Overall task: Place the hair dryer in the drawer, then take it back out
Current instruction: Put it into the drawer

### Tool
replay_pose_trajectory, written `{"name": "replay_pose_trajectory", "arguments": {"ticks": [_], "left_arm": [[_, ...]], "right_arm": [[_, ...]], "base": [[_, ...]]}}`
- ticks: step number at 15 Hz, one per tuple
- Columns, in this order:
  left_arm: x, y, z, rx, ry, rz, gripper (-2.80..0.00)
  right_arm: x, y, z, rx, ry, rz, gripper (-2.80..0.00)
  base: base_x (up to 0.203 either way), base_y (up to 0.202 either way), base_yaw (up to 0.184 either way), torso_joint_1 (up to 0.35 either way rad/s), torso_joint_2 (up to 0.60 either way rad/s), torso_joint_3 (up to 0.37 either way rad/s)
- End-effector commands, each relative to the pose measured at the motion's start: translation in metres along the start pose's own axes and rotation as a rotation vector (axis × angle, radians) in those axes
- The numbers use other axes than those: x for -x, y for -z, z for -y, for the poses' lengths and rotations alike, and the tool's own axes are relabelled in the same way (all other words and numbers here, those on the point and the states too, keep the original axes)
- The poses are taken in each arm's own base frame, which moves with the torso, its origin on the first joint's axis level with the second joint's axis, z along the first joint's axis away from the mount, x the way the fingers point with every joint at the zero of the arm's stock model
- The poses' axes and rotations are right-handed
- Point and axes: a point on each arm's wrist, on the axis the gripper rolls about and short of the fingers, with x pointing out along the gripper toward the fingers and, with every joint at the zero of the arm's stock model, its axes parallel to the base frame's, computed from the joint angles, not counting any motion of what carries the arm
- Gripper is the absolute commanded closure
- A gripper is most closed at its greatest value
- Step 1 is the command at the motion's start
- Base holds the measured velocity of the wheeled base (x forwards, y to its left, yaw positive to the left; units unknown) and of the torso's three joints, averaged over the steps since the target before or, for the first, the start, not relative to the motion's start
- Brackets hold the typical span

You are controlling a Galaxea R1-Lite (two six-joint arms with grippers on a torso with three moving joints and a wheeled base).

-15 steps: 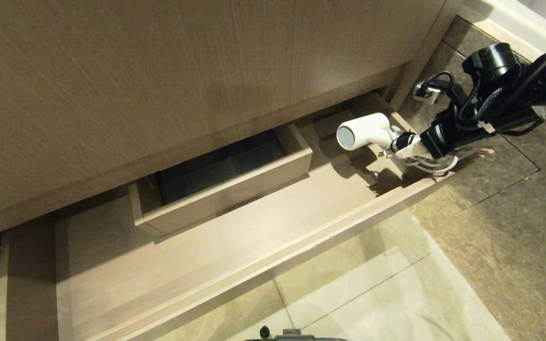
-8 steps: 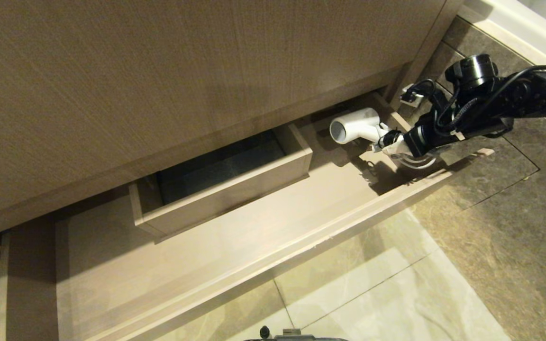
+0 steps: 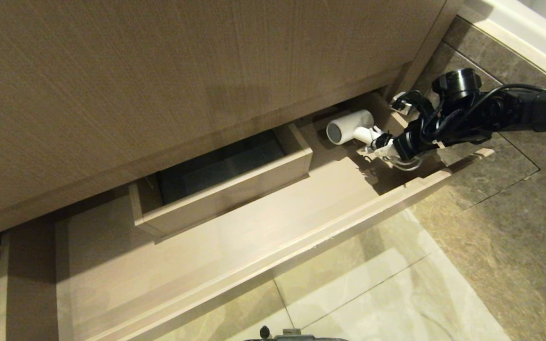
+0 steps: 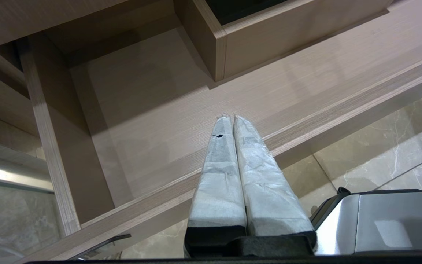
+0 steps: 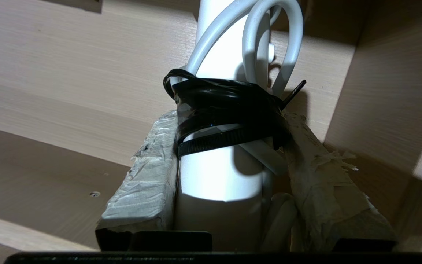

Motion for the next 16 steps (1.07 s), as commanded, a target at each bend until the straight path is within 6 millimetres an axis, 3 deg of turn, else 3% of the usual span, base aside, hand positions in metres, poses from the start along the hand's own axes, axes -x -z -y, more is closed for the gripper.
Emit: {"name": "replay_pose_trajectory", "arguments": {"ticks": [1, 16], "left_arm": [[0.0, 0.0, 0.0, 0.001, 0.0, 0.0, 0.0], [0.0, 0.0, 0.0, 0.001, 0.0, -0.001, 0.0]], "right_arm": [[-0.006, 0.004, 0.0, -0.001, -0.007, -0.008, 0.0], [-0.042, 0.022, 0.005, 0.005, -0.004, 0.005, 0.0]], "base": [[0.0, 0.0, 0.0, 0.0, 0.0, 0.0], [0.0, 0.0, 0.0, 0.0, 0.0, 0.0]]}}
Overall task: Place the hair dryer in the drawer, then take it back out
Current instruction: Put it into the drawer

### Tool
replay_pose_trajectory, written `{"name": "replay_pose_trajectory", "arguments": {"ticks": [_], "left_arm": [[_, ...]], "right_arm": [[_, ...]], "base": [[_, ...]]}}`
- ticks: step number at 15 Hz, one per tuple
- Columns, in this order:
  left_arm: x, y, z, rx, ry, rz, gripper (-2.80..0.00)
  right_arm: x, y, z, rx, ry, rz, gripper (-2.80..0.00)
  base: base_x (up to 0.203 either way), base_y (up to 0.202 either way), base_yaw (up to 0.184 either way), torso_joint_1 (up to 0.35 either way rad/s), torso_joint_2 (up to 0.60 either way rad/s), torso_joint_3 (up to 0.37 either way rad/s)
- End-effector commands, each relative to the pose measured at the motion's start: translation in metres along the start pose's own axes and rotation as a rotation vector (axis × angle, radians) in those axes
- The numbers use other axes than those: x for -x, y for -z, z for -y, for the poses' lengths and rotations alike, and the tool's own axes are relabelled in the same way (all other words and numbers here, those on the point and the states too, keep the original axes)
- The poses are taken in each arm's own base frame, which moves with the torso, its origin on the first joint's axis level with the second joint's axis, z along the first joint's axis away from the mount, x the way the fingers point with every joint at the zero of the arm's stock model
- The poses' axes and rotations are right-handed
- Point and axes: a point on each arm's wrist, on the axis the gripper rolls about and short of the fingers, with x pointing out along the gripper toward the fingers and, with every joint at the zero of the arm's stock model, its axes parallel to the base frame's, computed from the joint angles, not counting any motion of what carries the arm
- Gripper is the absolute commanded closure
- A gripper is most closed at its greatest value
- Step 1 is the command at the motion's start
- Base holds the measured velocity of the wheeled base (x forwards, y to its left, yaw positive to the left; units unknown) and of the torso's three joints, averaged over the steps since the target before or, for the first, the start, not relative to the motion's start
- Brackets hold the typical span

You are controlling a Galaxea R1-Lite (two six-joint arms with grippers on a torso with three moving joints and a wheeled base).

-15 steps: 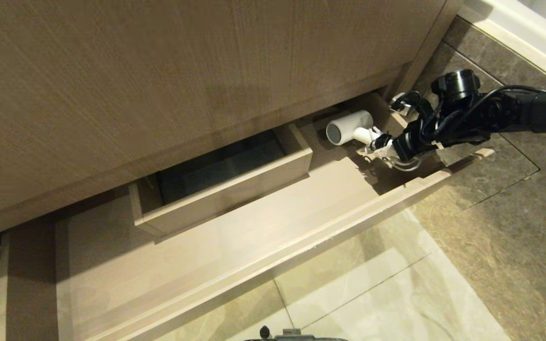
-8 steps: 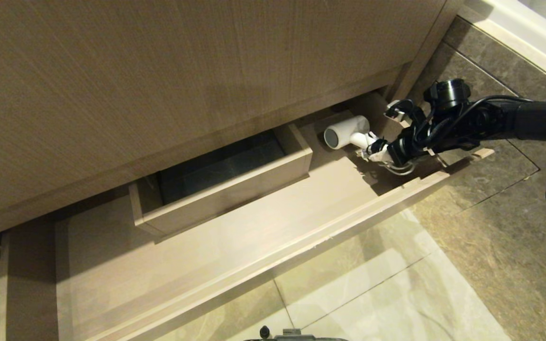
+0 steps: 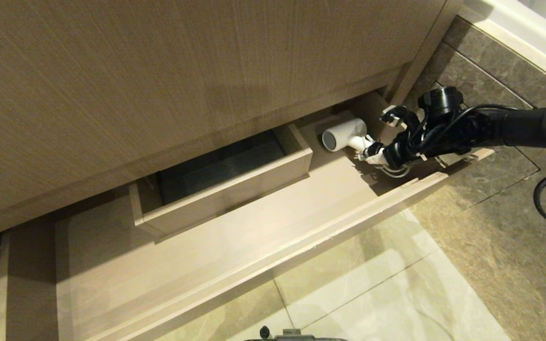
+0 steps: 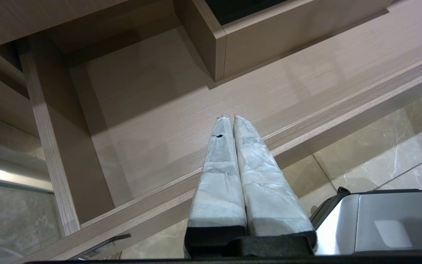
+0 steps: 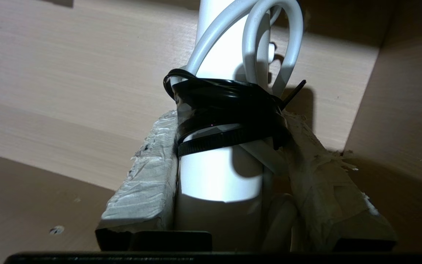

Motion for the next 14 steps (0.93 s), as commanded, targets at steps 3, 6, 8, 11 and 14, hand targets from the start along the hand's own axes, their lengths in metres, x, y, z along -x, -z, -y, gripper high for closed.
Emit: {"name": "replay_pose_trajectory", "arguments": {"ticks": [3, 6, 8, 11, 14], "left_arm": [[0.0, 0.0, 0.0, 0.001, -0.001, 0.001, 0.0], [0.0, 0.0, 0.0, 0.001, -0.001, 0.0, 0.0], [0.0, 0.0, 0.0, 0.001, 0.0, -0.001, 0.0], [0.0, 0.0, 0.0, 0.001, -0.001, -0.001, 0.0], [0.0, 0.0, 0.0, 0.001, 0.0, 0.0, 0.0]], "right_arm": [[-0.005, 0.004, 0.0, 0.002, -0.007, -0.008, -2.8], [0.003, -0.003, 0.0, 0.009, 0.003, 0.01, -2.8], [0.021, -0.016, 0.0, 0.021, 0.02, 0.04, -2.8], [0.068, -0.043, -0.004, 0.041, 0.057, 0.093, -2.8], [0.125, -0.061, -0.017, 0.045, 0.066, 0.099, -2.8]], "base": [[0.0, 0.0, 0.0, 0.0, 0.0, 0.0], [0.0, 0.0, 0.0, 0.0, 0.0, 0.0], [0.0, 0.0, 0.0, 0.0, 0.0, 0.0], [0.0, 0.0, 0.0, 0.0, 0.0, 0.0], [0.0, 0.0, 0.0, 0.0, 0.0, 0.0]]}}
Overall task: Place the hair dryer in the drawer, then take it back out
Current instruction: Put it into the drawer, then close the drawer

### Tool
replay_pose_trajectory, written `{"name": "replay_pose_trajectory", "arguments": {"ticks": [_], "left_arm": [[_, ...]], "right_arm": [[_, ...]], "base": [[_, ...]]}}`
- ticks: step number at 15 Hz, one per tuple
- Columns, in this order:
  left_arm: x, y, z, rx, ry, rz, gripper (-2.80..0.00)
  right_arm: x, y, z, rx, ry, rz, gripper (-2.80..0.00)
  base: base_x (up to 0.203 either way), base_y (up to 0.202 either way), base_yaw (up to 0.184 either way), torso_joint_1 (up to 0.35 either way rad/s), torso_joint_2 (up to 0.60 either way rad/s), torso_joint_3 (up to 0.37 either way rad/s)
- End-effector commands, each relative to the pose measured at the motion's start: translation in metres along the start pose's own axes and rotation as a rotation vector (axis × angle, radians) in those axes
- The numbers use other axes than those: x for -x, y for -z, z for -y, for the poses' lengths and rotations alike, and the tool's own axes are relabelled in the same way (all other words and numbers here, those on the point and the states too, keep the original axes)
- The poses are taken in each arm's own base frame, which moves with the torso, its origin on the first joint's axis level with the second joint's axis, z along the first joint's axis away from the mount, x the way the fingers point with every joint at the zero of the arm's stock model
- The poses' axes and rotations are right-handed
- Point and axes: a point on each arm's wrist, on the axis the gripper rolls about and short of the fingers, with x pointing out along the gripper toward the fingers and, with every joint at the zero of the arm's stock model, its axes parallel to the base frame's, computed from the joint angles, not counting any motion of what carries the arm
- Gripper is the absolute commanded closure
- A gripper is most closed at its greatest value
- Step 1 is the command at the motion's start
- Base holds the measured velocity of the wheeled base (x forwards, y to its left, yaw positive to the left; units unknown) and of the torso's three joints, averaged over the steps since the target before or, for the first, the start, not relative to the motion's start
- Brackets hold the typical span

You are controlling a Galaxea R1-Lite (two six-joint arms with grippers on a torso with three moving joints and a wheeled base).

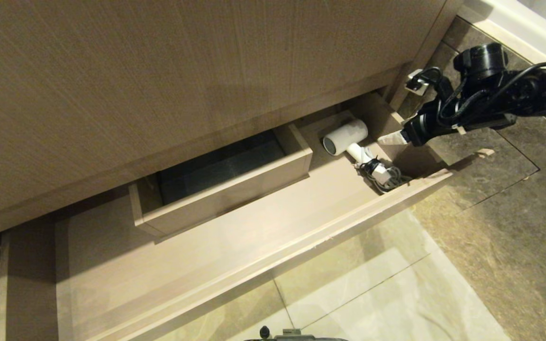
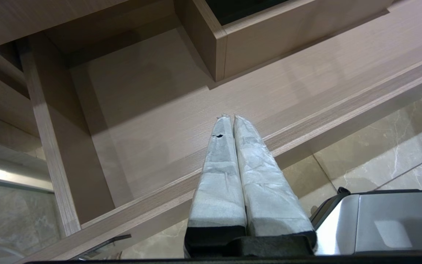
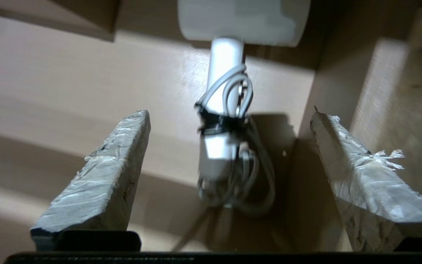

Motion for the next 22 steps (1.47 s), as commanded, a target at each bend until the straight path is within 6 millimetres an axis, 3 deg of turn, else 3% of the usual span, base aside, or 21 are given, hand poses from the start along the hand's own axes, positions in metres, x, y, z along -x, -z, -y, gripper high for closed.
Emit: {"name": "replay_pose_trajectory", "arguments": {"ticks": [1, 4, 5, 8, 10, 12, 14, 20, 22], "left_arm": [[0.0, 0.0, 0.0, 0.0, -0.001, -0.002, 0.0], [0.0, 0.0, 0.0, 0.0, 0.0, 0.0, 0.0], [0.0, 0.0, 0.0, 0.0, -0.001, -0.002, 0.0], [0.0, 0.0, 0.0, 0.0, -0.001, -0.002, 0.0], [0.0, 0.0, 0.0, 0.0, -0.001, 0.0, 0.0], [0.0, 0.0, 0.0, 0.0, -0.001, -0.001, 0.0], [0.0, 0.0, 0.0, 0.0, 0.0, -0.001, 0.0], [0.0, 0.0, 0.0, 0.0, -0.001, -0.001, 0.0], [0.0, 0.0, 0.0, 0.0, -0.001, -0.001, 0.0]], "right_arm": [[0.056, -0.021, -0.01, 0.014, 0.02, 0.03, -2.8], [0.121, -0.009, -0.039, -0.055, -0.046, -0.108, -2.8], [0.135, 0.004, -0.05, -0.09, -0.075, -0.169, 0.0], [0.171, 0.032, -0.076, -0.14, -0.053, -0.374, 0.0], [0.185, 0.055, -0.093, -0.159, -0.018, -0.621, 0.0], [0.186, 0.063, -0.098, -0.159, -0.046, -0.67, 0.0], [0.179, 0.067, -0.098, -0.142, -0.062, -0.694, 0.0], [0.11, 0.058, -0.059, -0.095, 0.021, -0.585, 0.0], [0.099, 0.057, -0.05, -0.051, 0.028, -0.574, 0.0]], "base": [[0.0, 0.0, 0.0, 0.0, 0.0, 0.0], [0.0, 0.0, 0.0, 0.0, 0.0, 0.0], [0.0, 0.0, 0.0, 0.0, 0.0, 0.0], [0.0, 0.0, 0.0, 0.0, 0.0, 0.0], [0.0, 0.0, 0.0, 0.0, 0.0, 0.0], [0.0, 0.0, 0.0, 0.0, 0.0, 0.0], [0.0, 0.0, 0.0, 0.0, 0.0, 0.0], [0.0, 0.0, 0.0, 0.0, 0.0, 0.0], [0.0, 0.0, 0.0, 0.0, 0.0, 0.0]]}}
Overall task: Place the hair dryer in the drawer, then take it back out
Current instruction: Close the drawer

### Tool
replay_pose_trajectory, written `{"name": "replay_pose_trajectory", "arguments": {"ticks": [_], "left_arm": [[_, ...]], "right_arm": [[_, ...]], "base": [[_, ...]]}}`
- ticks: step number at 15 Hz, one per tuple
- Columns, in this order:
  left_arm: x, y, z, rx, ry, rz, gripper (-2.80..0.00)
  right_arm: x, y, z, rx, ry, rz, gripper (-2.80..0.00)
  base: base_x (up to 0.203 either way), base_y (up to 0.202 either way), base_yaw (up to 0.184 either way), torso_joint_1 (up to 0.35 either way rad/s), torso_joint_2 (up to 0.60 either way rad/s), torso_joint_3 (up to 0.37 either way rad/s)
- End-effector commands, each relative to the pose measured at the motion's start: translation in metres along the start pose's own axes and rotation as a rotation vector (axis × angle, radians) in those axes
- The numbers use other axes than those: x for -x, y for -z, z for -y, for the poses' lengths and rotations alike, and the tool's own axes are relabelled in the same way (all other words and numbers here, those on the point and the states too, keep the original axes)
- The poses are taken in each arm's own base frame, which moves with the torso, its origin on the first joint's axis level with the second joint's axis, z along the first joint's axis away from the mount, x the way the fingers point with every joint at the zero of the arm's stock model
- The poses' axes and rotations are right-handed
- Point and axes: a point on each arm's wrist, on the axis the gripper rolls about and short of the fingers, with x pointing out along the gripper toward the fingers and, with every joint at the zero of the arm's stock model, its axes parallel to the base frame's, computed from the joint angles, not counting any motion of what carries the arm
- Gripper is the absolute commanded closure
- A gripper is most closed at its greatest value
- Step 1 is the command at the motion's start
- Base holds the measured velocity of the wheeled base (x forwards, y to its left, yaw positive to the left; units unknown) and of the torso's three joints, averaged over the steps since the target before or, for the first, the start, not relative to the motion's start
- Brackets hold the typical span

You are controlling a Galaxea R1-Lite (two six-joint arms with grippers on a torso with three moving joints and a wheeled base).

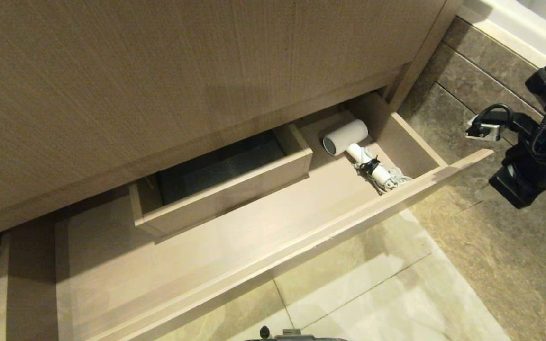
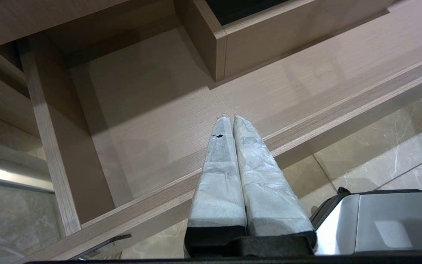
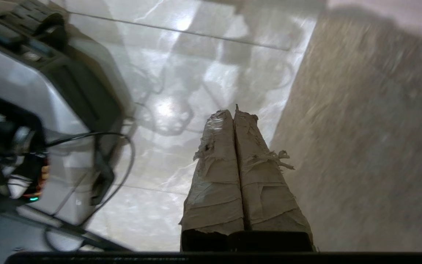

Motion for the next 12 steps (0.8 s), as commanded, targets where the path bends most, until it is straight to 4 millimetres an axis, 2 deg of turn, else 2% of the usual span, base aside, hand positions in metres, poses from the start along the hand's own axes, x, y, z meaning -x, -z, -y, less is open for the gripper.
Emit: {"name": "replay_pose_trajectory", "arguments": {"ticks": [1, 6, 8, 12], "left_arm": [[0.0, 0.0, 0.0, 0.001, 0.0, 0.0, 0.0], [0.0, 0.0, 0.0, 0.001, 0.001, 0.0, 0.0], [0.0, 0.0, 0.0, 0.001, 0.0, 0.0, 0.0], [0.0, 0.0, 0.0, 0.001, 0.0, 0.0, 0.0]], "right_arm": [[-0.02, -0.003, 0.008, 0.001, -0.019, -0.037, 0.0], [-0.033, -0.004, 0.021, 0.032, -0.005, -0.048, 0.0], [-0.044, -0.02, 0.034, 0.018, 0.052, 0.035, 0.0], [-0.047, -0.032, 0.043, -0.013, 0.106, 0.116, 0.0]], "base": [[0.0, 0.0, 0.0, 0.0, 0.0, 0.0], [0.0, 0.0, 0.0, 0.0, 0.0, 0.0], [0.0, 0.0, 0.0, 0.0, 0.0, 0.0], [0.0, 0.0, 0.0, 0.0, 0.0, 0.0]]}}
